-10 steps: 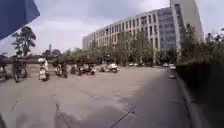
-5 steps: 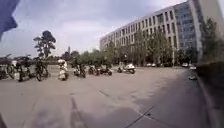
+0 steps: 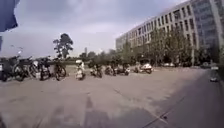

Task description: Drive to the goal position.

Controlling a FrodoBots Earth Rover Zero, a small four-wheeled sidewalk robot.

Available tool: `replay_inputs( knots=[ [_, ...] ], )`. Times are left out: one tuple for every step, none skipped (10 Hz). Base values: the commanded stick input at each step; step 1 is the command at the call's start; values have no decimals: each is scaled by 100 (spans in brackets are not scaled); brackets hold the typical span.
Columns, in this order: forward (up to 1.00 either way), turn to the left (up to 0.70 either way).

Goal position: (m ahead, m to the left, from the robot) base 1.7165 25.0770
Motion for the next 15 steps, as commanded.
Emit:
replay_inputs(
  knots=[
    [0,70],
    [0,70],
    [0,70],
    [0,70],
    [0,70],
    [0,70],
    [0,70],
    [0,70],
    [0,70],
    [0,70],
    [0,70],
    [0,70],
    [0,70],
    [0,70],
    [0,70]
  ],
)
